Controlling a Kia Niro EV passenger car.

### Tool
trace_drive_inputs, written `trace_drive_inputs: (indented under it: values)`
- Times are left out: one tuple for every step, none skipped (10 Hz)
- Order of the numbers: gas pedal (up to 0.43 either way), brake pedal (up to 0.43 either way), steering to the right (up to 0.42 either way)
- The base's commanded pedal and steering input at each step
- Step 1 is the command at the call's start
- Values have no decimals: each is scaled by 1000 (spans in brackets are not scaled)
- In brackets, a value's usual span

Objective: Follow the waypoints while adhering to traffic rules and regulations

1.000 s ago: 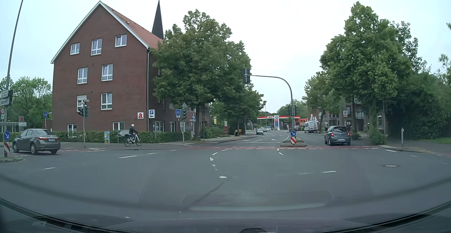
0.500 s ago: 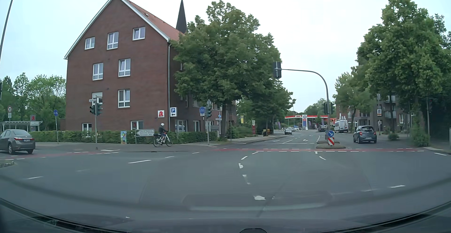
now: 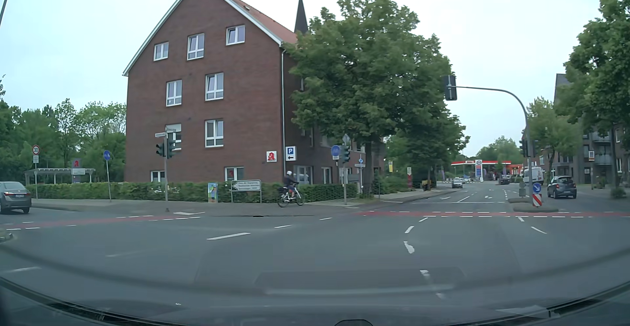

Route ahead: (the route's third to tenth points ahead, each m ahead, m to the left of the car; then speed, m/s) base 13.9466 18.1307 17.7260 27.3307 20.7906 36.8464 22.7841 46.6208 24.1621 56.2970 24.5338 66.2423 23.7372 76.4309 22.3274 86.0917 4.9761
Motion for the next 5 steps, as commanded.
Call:
trace_drive_inputs:
  values:
    - [118, 0, -268]
    - [118, 0, -278]
    - [130, 0, -288]
    - [138, 0, -301]
    - [138, 0, -313]
